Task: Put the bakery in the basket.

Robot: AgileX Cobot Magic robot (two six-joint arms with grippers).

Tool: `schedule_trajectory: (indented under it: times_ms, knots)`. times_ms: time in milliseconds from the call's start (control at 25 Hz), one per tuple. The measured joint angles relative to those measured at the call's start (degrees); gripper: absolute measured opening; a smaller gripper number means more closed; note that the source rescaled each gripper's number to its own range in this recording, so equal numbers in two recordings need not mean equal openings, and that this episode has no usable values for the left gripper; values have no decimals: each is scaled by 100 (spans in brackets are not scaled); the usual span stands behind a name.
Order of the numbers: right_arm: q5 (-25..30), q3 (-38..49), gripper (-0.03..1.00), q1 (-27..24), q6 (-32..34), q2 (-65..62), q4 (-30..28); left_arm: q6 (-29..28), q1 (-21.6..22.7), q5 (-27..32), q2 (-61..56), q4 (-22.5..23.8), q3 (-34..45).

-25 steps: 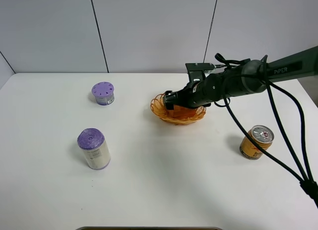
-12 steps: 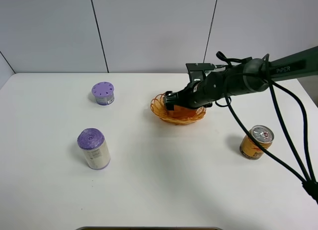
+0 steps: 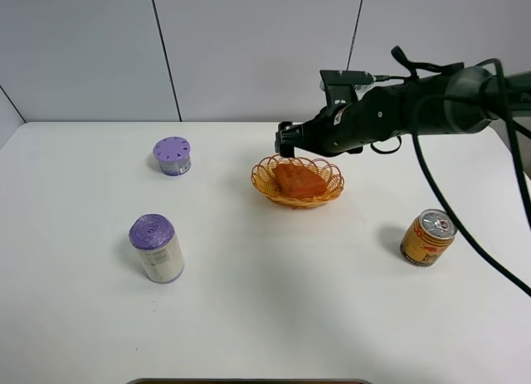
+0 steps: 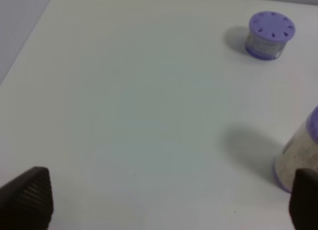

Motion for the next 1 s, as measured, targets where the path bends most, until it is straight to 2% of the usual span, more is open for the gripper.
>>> schedule_trajectory:
  times_ms: [320, 800, 1000]
  knots:
    - [392, 0, 100, 0, 0, -1122, -263, 0, 0, 0, 0, 0, 0]
    - [1400, 23, 100, 0, 0, -2739, -841, 0, 0, 0, 0, 0, 0]
    - [1422, 640, 100, -140, 0, -3570, -883, 0, 0, 0, 0, 0, 0]
